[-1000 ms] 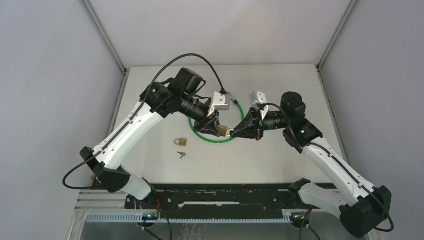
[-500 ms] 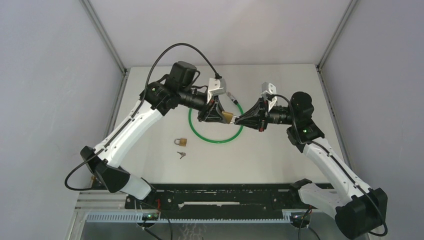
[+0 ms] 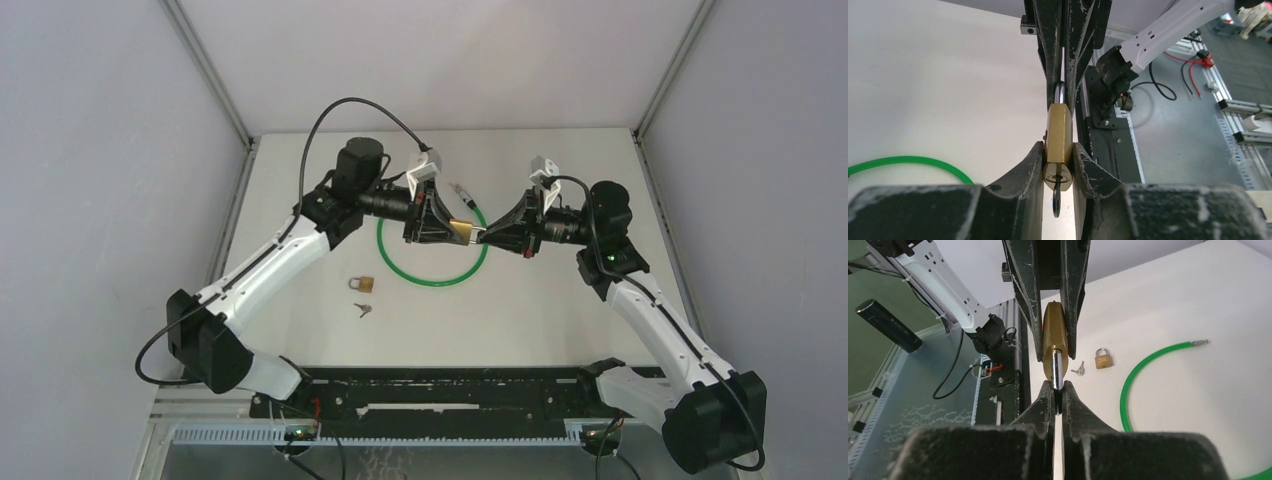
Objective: Lock with the key
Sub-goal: Lock the lock.
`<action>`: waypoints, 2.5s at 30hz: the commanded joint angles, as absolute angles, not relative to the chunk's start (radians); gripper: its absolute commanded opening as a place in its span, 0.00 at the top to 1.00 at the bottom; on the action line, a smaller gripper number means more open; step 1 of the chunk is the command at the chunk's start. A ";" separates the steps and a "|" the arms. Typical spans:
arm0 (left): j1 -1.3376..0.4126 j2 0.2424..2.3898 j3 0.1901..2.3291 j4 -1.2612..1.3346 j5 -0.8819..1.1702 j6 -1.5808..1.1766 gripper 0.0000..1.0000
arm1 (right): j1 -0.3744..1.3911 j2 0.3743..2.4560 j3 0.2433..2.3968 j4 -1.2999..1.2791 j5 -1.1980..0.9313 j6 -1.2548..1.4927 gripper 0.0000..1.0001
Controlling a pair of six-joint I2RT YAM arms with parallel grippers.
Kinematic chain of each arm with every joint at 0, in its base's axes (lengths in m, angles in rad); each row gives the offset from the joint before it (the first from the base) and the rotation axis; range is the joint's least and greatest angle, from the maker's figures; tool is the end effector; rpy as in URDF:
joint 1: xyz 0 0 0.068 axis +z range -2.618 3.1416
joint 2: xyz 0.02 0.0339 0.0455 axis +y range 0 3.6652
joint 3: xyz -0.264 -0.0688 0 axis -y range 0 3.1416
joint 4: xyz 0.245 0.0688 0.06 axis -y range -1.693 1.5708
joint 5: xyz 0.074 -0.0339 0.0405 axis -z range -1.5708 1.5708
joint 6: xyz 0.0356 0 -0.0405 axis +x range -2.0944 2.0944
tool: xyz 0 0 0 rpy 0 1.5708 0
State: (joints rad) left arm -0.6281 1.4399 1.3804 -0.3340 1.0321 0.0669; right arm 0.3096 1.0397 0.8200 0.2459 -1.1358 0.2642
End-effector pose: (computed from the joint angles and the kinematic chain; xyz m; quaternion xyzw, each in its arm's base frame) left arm 0.2401 -0.2121 0.3852 0.5040 0.5868 -0.5281 0.3504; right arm 0.2068 0.1000 0.3486 -0.3985 0.5794 0.5309 0.4730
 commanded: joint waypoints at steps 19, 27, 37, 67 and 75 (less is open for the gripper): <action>-0.659 1.477 1.221 0.353 0.953 -0.373 1.00 | 0.393 1.062 0.866 0.309 -1.157 0.317 1.00; -0.686 1.478 1.186 0.366 0.947 -0.385 1.00 | 0.398 1.094 0.935 0.292 -1.142 0.300 1.00; -0.704 1.500 1.101 0.564 0.923 -0.529 1.00 | 0.409 1.112 0.965 0.288 -1.127 0.273 1.00; -0.673 1.424 1.147 0.400 0.988 -0.387 1.00 | 0.297 1.068 1.210 -0.679 -0.999 -0.406 0.15; -0.668 1.411 1.130 0.467 1.018 -0.431 1.00 | 0.309 1.068 1.137 -0.701 -1.003 -0.462 0.16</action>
State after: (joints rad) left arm -0.6735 1.4647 1.1046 0.3363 0.9798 -0.3908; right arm 0.3031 1.0798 1.1568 -0.6788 -0.9958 -0.4042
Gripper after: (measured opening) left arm 0.262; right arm 0.855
